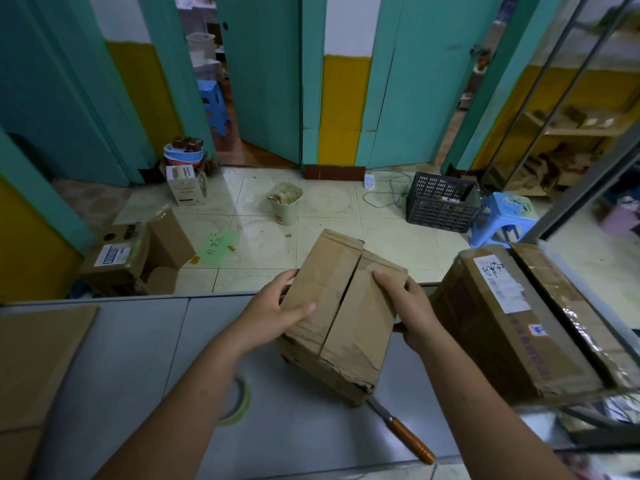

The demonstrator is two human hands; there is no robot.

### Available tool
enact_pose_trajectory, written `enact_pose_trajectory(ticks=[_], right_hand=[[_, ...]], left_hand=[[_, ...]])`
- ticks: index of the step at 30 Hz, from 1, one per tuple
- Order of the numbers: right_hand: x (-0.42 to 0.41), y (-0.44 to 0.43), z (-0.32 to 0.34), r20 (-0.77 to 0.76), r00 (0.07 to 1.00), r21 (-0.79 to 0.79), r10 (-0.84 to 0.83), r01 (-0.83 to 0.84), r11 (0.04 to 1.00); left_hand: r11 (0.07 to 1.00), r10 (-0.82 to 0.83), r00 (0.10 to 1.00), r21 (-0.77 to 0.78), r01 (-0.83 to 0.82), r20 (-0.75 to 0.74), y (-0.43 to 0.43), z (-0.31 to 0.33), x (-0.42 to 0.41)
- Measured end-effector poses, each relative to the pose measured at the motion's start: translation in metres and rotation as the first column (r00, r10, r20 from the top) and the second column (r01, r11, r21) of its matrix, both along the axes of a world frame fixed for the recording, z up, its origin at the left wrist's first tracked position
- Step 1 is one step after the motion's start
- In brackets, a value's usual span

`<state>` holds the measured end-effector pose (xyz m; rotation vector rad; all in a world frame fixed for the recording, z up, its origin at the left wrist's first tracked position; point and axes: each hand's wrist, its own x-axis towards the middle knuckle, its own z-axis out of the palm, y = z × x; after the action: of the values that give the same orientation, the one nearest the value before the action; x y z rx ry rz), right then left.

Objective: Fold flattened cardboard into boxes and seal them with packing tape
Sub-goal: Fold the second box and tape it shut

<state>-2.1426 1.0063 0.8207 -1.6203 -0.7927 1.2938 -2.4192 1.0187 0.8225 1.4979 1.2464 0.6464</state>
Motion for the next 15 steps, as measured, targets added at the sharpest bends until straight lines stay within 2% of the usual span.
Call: enact_pose_trajectory(ticks=[5,8,11,15], right_hand=[[-0.011,0.0,0.029,-0.014,0.999,0.289,-0.038,0.04,0.956],[-0.018,0.001,0.04,0.115,0.993,0.465,-0.002,-0.052,0.884],[-0.022,0.004,0.036,0.264,0.963,0.554,0.044,-0.189,0.811],[-0.025,0.009,0.006,0.449,0.885,0.594,0.119,-0.396,0.7]], left_hand=[[0.995,0.041,0.997,0.084,-0.047,0.071,-0.005,0.009,-0.014],[0.99,0.047,0.994,0.124,-0.059,0.1,-0.003,0.009,-0.021],[0.982,0.055,0.996,0.178,-0.068,0.073,0.003,0.0,-0.017],[0.926,0.274,0.961,0.262,-0.273,0.034,0.014,-0.032,-0.006]])
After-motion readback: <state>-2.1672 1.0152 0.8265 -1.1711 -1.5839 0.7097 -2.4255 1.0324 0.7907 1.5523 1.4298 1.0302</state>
